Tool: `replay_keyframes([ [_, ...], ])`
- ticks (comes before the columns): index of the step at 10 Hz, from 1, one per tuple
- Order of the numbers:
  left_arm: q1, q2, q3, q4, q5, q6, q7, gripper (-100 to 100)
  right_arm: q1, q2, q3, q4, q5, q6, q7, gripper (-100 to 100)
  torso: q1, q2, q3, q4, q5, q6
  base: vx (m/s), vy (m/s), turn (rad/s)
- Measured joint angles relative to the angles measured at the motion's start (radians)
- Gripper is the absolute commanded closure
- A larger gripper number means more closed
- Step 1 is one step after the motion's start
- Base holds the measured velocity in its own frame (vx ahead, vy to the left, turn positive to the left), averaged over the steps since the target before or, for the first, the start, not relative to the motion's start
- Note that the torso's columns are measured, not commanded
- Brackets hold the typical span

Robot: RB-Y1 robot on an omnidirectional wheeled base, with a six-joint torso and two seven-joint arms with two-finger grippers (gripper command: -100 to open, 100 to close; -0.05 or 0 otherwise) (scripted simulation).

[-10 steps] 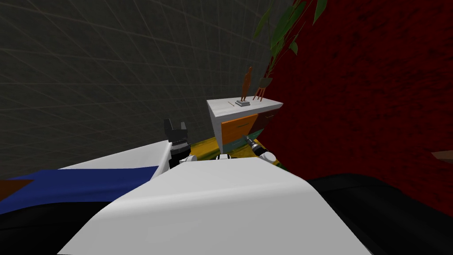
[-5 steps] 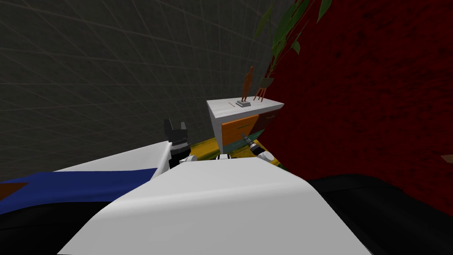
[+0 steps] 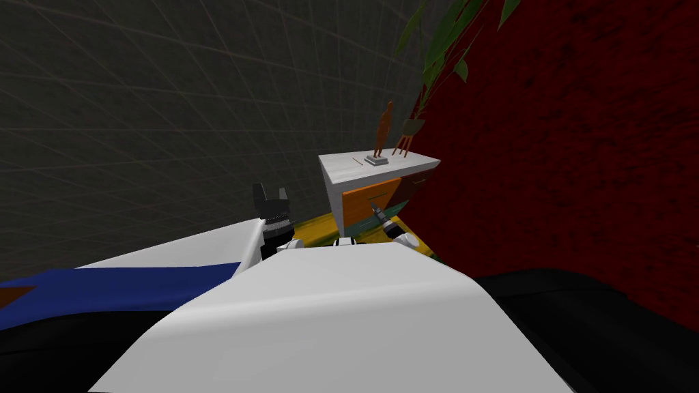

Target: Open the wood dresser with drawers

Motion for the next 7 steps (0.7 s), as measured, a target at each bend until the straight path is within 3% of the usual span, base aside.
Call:
replay_keyframes([
  [5, 0.000, 0.000, 0.000, 0.000, 0.000, 0.000, 0.000, 0, -0.025, 0.142, 0.001, 0.029, -0.083, 0.052, -0.029, -100, 0.000, 0.000, 0.000, 0.000, 0.000, 0.000, 0.016, 0.001, 0.000],
  [7, 0.000, 0.000, 0.000, 0.000, 0.000, 0.000, 0.000, 0, -0.019, 0.134, 0.002, 0.009, -0.081, 0.041, -0.044, -100, 0.001, -0.002, -0.001, 0.000, 0.000, 0.000, 0.038, 0.021, 0.046],
])
